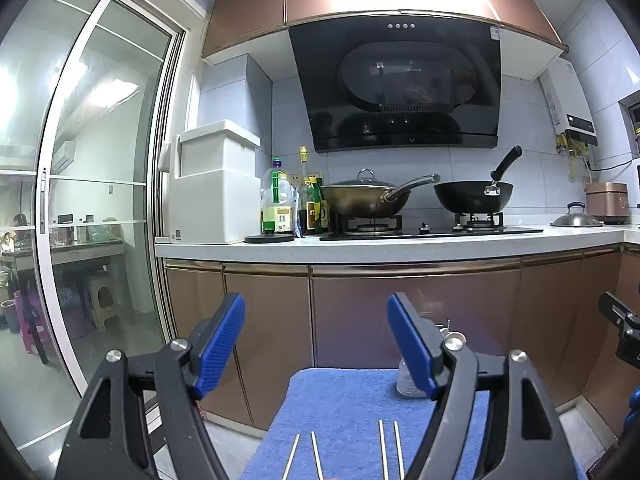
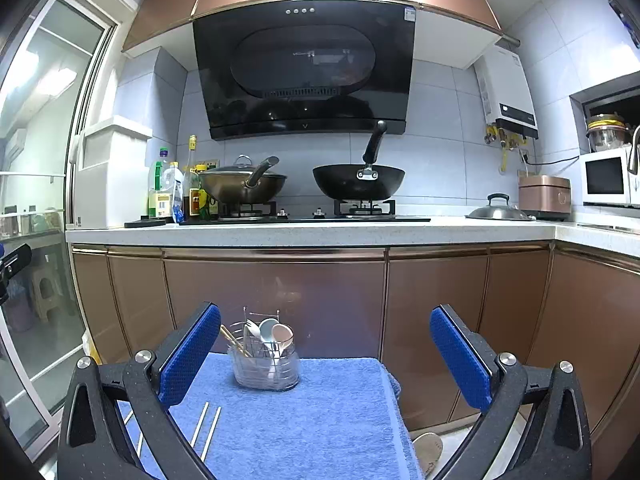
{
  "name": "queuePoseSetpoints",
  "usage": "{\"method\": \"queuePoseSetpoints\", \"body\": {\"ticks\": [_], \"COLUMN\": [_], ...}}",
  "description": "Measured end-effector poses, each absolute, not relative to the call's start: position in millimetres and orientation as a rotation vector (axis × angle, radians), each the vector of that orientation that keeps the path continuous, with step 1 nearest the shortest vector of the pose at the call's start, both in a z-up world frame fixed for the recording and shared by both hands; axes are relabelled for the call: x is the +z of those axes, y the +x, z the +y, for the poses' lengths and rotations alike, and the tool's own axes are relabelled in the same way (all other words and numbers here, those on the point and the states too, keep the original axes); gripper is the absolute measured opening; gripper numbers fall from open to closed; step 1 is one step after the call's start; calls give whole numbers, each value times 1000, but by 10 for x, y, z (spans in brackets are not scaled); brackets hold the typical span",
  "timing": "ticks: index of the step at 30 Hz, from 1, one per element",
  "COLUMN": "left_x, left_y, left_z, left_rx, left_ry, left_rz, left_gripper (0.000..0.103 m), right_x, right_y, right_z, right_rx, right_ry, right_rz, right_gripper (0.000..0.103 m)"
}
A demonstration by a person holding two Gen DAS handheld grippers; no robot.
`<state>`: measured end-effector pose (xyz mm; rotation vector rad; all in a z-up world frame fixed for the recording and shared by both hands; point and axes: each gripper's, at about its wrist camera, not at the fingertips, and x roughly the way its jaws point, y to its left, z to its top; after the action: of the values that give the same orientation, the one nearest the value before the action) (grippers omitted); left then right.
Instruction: Organize utensils
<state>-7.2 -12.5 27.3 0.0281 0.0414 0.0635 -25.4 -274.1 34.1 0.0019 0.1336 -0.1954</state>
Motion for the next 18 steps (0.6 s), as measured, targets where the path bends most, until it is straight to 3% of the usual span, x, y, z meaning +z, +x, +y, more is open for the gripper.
{"method": "queuePoseSetpoints", "body": {"ticks": [18], "left_x": [133], "left_y": [26], "left_z": [-204], "left_rx": [51], "left_ry": [24], "left_rz": [82], "left_gripper": [72], "right_x": [165], "right_y": [-158], "right_z": [-2690], "right_rx": [-248], "right_ry": [-36], "right_rz": [188], "right_gripper": [103]}}
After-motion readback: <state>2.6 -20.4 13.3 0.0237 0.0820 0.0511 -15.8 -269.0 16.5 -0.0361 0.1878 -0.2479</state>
